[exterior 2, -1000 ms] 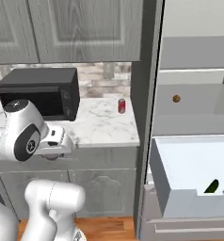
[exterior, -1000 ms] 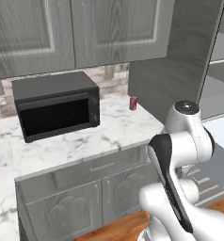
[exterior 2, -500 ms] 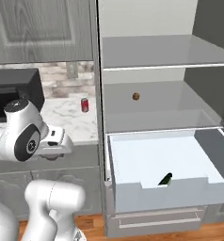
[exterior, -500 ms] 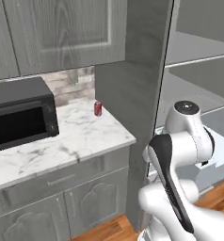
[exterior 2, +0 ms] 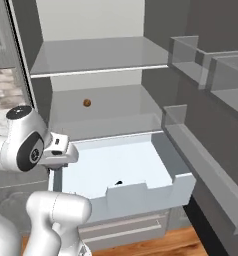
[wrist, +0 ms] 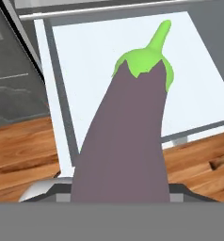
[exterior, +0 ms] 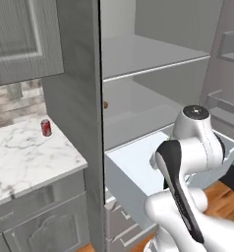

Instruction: Place the cucumber and eggplant inside the fridge drawer. Close the drawer after placing the vegetables.

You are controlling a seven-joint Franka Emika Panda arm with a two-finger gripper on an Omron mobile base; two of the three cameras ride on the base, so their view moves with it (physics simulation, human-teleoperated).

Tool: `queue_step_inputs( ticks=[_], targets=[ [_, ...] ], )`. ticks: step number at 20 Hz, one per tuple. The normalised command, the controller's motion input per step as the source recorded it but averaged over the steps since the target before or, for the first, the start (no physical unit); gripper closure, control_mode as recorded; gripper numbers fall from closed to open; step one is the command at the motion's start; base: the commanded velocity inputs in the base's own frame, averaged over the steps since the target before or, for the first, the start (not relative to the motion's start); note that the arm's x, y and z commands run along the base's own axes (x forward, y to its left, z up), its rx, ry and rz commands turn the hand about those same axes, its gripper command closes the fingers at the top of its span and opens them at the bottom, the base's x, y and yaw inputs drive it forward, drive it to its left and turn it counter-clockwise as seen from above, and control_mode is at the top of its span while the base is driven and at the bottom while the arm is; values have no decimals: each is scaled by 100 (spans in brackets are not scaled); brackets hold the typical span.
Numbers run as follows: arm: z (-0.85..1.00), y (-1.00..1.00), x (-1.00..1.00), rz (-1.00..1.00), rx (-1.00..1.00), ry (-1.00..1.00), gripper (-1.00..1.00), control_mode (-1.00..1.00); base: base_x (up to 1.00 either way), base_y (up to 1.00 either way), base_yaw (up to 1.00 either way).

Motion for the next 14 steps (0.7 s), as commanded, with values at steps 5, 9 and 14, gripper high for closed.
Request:
queue_step_inputs(
  ticks=[5, 9, 14],
  targets=[
    [0, 0, 0, 0, 0, 0, 100, 100, 9, -23, -14],
    [0, -3, 6, -2, 2, 0, 100, -100, 6, -15, -7],
    [-6, -28, 83, -10, 12, 11, 100, -100, 0, 0, 0]
  ],
)
